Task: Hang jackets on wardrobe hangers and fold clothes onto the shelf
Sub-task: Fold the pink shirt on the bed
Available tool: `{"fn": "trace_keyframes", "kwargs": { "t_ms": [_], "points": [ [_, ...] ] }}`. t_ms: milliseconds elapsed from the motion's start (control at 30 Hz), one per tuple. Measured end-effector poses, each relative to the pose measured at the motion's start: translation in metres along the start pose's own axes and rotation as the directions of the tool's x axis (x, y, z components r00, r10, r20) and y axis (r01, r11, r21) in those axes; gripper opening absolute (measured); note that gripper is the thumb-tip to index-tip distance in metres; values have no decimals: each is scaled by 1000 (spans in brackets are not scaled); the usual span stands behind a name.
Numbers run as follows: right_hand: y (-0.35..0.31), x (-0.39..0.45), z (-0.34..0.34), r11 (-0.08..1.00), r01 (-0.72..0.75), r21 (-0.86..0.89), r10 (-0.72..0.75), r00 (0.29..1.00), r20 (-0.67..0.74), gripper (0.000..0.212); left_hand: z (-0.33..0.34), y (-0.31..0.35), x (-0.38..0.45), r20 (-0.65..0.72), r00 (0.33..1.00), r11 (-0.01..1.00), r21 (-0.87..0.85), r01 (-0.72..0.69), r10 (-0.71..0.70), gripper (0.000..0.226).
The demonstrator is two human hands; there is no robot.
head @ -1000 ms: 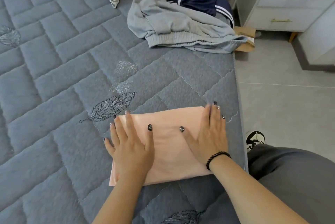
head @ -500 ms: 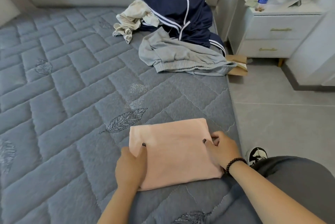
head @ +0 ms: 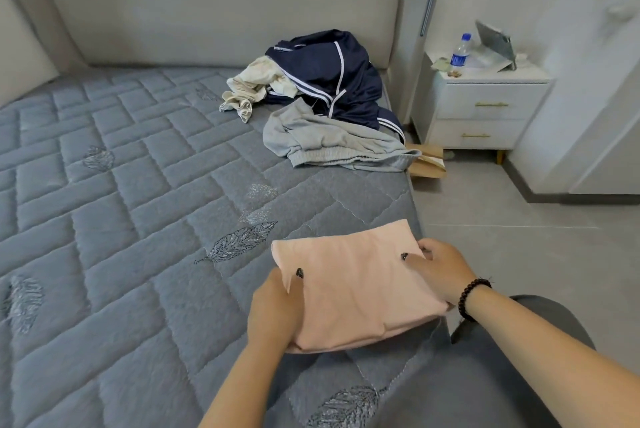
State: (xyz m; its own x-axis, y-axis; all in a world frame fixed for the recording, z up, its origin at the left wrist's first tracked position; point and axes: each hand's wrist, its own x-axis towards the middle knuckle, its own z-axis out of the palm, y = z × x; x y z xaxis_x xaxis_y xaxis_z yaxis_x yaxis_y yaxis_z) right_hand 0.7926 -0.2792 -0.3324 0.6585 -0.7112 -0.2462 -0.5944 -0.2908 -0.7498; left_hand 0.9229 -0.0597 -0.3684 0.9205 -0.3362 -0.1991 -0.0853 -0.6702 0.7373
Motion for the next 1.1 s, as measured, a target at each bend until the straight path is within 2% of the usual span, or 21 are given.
{"fn": "trace_keyframes", "kwargs": {
  "t_ms": [233, 500, 733, 1000, 1100],
  "points": [
    [7, -20, -71, 990, 15, 143, 8, 987, -162, 9, 15, 69, -9, 66, 985, 981, -120, -153, 162, 24],
    [54, -20, -156, 956, -28, 294, 119, 947, -298, 6, 74, 169, -4, 216, 917, 940, -14, -340, 335, 26],
    [117, 3, -236, 906, -80, 415, 258, 883, -392, 13, 154, 268, 5, 339, 829, 875, 30, -483, 446, 31],
    [192, 73, -329, 858, -46, 511, 343, 792, -505, 22, 287, 393, 8, 420, 725, 795, 14, -606, 546, 32],
    [213, 93, -372, 854, -38, 519, 368, 748, -552, 15, 332, 443, 9, 454, 686, 764, 17, -645, 569, 32]
  ]
}}
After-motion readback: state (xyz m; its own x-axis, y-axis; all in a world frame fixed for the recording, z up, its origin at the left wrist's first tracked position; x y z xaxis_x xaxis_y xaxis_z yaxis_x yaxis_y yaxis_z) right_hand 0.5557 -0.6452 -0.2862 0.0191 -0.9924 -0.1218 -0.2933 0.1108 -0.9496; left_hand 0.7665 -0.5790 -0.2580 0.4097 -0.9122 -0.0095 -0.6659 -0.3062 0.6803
